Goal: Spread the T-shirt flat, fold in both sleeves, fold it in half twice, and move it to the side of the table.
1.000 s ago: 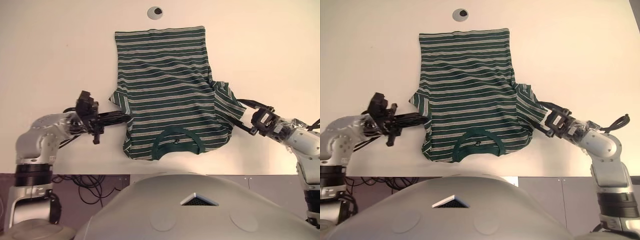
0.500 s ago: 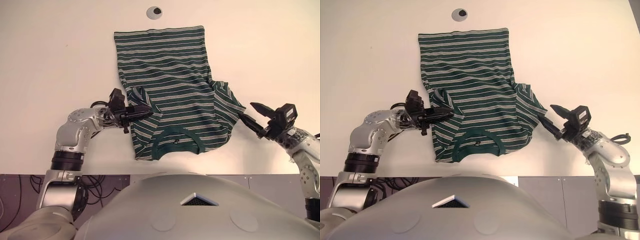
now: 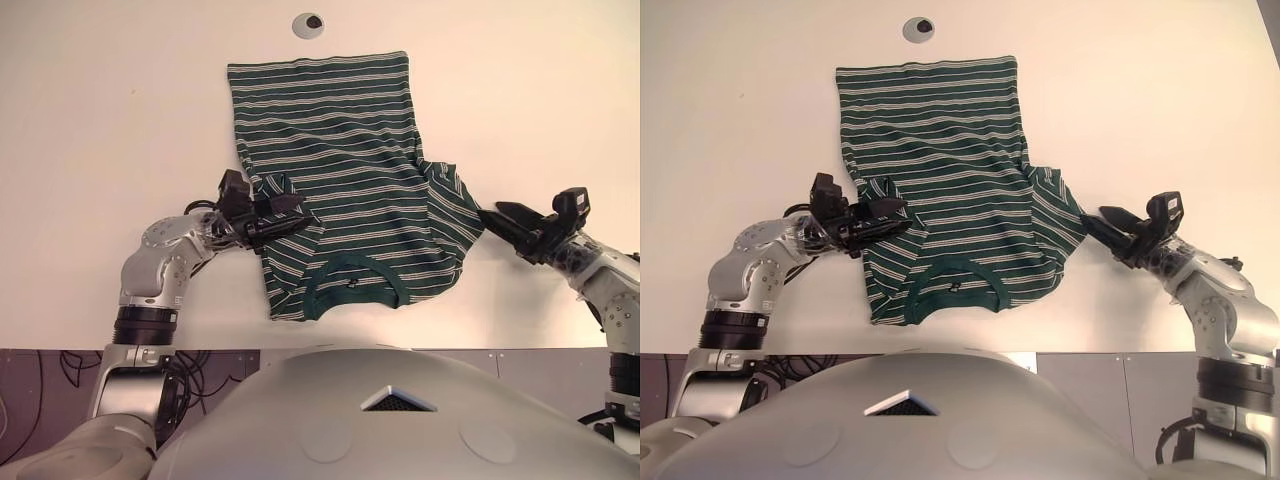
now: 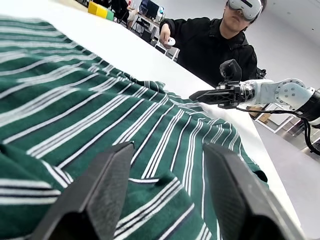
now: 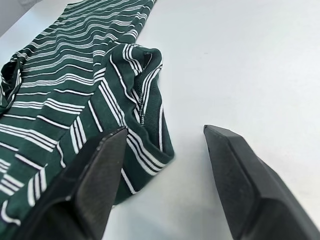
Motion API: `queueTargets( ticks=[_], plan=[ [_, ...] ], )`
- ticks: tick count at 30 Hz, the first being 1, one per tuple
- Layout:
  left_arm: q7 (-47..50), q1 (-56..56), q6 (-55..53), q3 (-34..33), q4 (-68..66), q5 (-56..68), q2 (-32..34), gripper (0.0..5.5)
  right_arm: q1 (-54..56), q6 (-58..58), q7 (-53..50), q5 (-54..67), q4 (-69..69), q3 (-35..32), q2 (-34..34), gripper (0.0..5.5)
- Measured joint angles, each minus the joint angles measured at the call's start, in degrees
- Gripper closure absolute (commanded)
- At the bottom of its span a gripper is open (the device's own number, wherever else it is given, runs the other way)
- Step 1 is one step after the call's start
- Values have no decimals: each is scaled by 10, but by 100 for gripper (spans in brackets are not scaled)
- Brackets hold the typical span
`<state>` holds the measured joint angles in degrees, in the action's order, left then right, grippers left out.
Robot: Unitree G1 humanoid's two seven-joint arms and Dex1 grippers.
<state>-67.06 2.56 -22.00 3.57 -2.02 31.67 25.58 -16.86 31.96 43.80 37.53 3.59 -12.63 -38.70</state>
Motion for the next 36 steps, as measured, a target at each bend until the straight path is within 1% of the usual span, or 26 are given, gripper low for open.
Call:
queueTargets(
  ticks=[7,10,14,17,22,24,27,29,31,34,36],
  plan=[
    [1,9,11,-7,10,0,2,295,-16,7,9,0,16,6,0,440],
    [1,8,12,-12,10,0,3,295,-26,7,11,-1,25,8,0,478],
    [0,8,25,-12,10,-1,3,295,-31,0,13,-14,30,10,0,549],
    [-6,27,36,-19,20,0,10,295,-30,-1,15,-18,29,10,0,549],
    [-23,83,47,-55,60,10,49,295,-34,0,12,-13,55,5,7,549],
    [-36,111,83,-63,72,-8,75,295,-40,2,13,-1,89,-1,21,549],
    [-76,164,161,-72,73,-53,123,295,-57,9,15,8,144,-1,21,549],
    [-113,192,194,-86,75,-58,156,295,-61,10,9,7,168,-1,21,549],
    [-166,244,226,-114,91,-61,213,295,-62,15,3,6,199,12,21,549],
    [-180,286,274,-124,94,-90,236,295,-44,25,-5,5,229,41,21,549],
    [-178,299,316,-117,69,-127,238,295,-21,39,-11,2,246,76,22,549]
  ],
)
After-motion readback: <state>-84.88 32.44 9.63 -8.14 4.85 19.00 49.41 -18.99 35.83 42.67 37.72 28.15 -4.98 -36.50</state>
